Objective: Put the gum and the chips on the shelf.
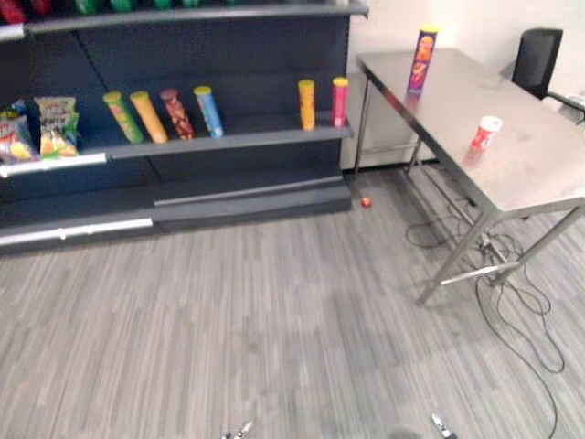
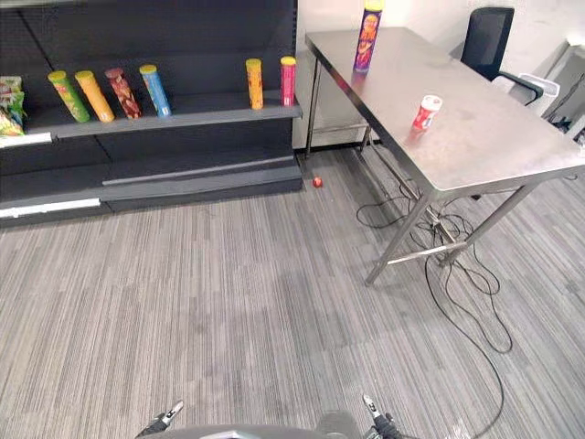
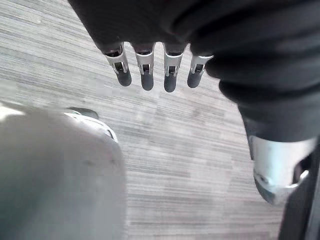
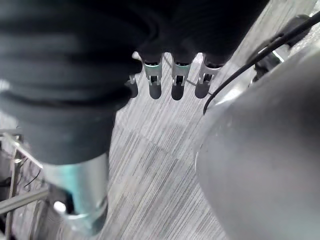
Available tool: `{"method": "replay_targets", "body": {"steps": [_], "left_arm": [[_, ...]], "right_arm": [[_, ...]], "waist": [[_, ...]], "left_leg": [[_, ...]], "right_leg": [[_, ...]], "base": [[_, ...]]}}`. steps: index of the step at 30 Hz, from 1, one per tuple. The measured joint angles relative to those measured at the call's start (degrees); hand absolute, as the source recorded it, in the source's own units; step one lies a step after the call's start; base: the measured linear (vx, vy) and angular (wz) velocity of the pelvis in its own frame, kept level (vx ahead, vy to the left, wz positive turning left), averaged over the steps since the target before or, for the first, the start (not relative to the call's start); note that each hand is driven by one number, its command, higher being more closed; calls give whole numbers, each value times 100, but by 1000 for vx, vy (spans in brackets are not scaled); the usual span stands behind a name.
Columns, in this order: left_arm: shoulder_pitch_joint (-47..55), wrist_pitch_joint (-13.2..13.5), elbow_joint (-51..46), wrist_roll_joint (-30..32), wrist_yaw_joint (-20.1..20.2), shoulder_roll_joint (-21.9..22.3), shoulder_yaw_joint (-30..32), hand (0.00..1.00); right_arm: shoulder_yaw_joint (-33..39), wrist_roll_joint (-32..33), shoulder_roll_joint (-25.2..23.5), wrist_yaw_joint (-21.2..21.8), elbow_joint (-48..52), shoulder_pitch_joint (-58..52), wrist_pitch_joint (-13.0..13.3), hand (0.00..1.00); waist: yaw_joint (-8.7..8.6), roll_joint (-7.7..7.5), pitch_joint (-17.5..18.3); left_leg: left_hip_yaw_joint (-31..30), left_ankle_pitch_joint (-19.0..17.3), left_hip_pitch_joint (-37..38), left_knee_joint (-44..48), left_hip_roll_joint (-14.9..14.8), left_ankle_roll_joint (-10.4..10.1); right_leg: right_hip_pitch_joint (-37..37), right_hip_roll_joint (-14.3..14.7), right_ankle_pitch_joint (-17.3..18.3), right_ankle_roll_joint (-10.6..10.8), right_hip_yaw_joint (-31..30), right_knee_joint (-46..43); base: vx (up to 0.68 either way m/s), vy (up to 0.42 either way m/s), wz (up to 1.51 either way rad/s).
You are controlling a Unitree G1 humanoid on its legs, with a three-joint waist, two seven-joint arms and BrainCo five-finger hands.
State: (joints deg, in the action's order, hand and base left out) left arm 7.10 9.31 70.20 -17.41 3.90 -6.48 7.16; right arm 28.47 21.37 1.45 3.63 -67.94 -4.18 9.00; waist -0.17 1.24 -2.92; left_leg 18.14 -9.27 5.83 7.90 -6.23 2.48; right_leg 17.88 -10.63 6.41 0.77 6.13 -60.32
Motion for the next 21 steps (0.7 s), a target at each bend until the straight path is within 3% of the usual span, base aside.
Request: {"method": "replay_targets", "body": {"steps": [1,2,3,4,5,8,10,14,17,18,21], "left_arm": [[-33,3,11,32,6,38,114,0],[-44,5,12,44,8,84,222,0],[-59,11,-6,72,12,137,366,0],[-115,9,-38,97,26,158,493,0],[-222,4,-22,109,14,240,673,0],[-261,14,-85,238,40,412,675,0],[-360,11,-75,326,82,511,881,0],[-384,4,-134,325,102,554,999,0],[-328,0,-260,230,117,626,1186,0],[-330,-1,-307,228,138,631,1189,0],[-327,-4,-366,1,144,630,1307,0]], "right_arm": [[-70,-2,-11,13,120,14,33,0],[-93,-2,-20,17,184,33,43,0],[-138,0,-21,31,202,42,70,0],[-208,-3,-52,39,195,2,101,0],[-168,50,-25,31,166,-17,91,0],[-221,66,-30,34,186,11,130,0],[-448,-22,5,44,192,74,104,0],[-541,-52,8,50,198,68,105,0],[-539,-64,-19,61,205,66,108,0],[-559,-66,-6,64,235,69,108,0],[-647,-57,13,57,260,65,108,0]], "waist": [[-39,-9,-76],[-80,-10,-97],[-138,12,-104],[-138,-118,-125],[-19,-104,-256],[-85,16,-289],[-116,29,-294],[-110,-2,-282],[-113,47,-243],[-113,84,-219],[-65,94,-253]], "left_leg": [[-4,-68,257,-56,-94,-83],[-23,-173,317,-84,-146,-140],[-39,-428,400,-121,-240,-360],[-15,-820,559,-238,-260,-880],[-31,-831,748,-323,-342,-991],[-60,-775,616,-177,-331,-963],[-76,-792,726,-395,-382,-944],[-212,-635,686,-204,-548,-968],[-547,-632,199,1042,-745,-957],[-751,-566,-159,1888,-854,-875],[-1275,369,-1311,4444,-1070,-808]], "right_leg": [[243,150,397,51,254,444],[323,189,472,75,359,816],[410,239,470,127,428,1555],[372,202,247,379,407,3024],[144,378,201,169,574,3303],[-4,592,184,170,718,3473],[105,675,820,-48,779,3028],[-17,697,1184,-157,1064,2886],[-360,699,1361,-239,1225,3027],[-516,750,1405,-258,1248,3106],[-1007,851,1501,-305,1178,3328]], "base": [[236,-254,6],[237,-280,23],[247,-320,44],[303,-329,24],[311,-295,13],[286,-184,11],[184,-147,19],[230,-165,34],[351,-170,28],[240,-79,10],[295,-33,-17]]}}
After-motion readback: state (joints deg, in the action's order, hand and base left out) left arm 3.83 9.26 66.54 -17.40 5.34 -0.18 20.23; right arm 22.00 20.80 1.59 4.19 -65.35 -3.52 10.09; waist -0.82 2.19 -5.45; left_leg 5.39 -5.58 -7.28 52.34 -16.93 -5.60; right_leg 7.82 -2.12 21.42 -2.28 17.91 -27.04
